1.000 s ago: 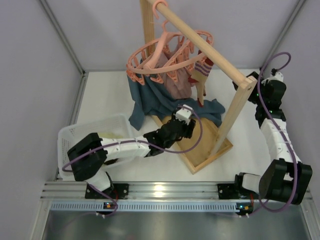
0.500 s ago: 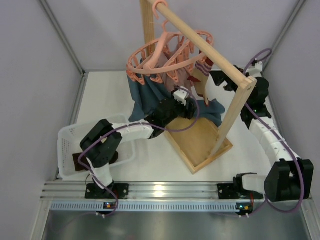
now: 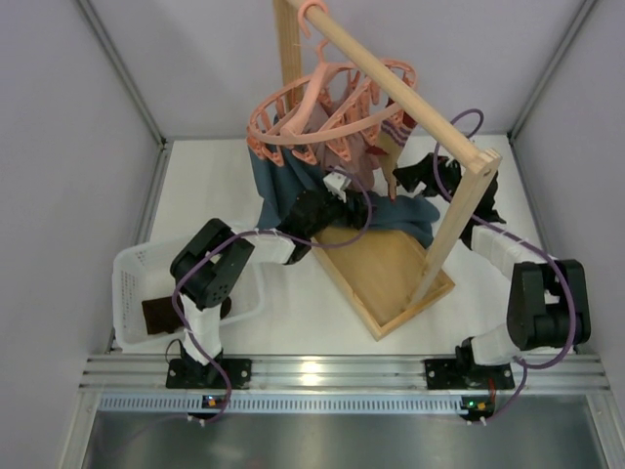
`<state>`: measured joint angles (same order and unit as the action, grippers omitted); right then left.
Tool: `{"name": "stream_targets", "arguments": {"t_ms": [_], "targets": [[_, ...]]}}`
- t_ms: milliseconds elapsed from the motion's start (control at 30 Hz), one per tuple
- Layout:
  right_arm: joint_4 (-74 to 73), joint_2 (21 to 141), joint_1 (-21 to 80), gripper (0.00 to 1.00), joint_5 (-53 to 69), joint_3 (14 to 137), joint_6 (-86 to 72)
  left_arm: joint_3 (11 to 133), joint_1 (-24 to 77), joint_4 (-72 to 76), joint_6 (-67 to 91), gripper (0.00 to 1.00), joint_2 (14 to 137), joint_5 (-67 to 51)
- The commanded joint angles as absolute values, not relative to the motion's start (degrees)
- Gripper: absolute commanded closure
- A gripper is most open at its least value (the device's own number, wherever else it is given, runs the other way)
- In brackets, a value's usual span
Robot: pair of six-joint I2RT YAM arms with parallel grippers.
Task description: Remove the socks clipped to the hanger
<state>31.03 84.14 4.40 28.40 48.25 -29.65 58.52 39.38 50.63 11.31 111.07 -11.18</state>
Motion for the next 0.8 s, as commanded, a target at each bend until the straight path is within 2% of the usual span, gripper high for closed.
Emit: {"name": "stream_targets", "arguments": {"t_ms": [0,333,667,767], "targets": [[40.4,84.2,5.2,0.19,33.0,47.8,-28.3,57.4,39.5,59.1,14.1,0.23,110.8,-12.0],[41.8,82.4,6.1,0.23,37.3,46.8,-26.5,55.8,38.9,60.6,14.7,0.22,110.4,-13.0],[46.8,89.4,6.9,0.24,44.0,49.4,-30.2,56.1,38.0,62.6,16.9,0.21,111.1,-15.3],[48.1,90.1,6.9,0.30,44.3,49.6,-31.9,56.4,37.1,65.2,19.4,0.21,112.1,-17.4]]}}
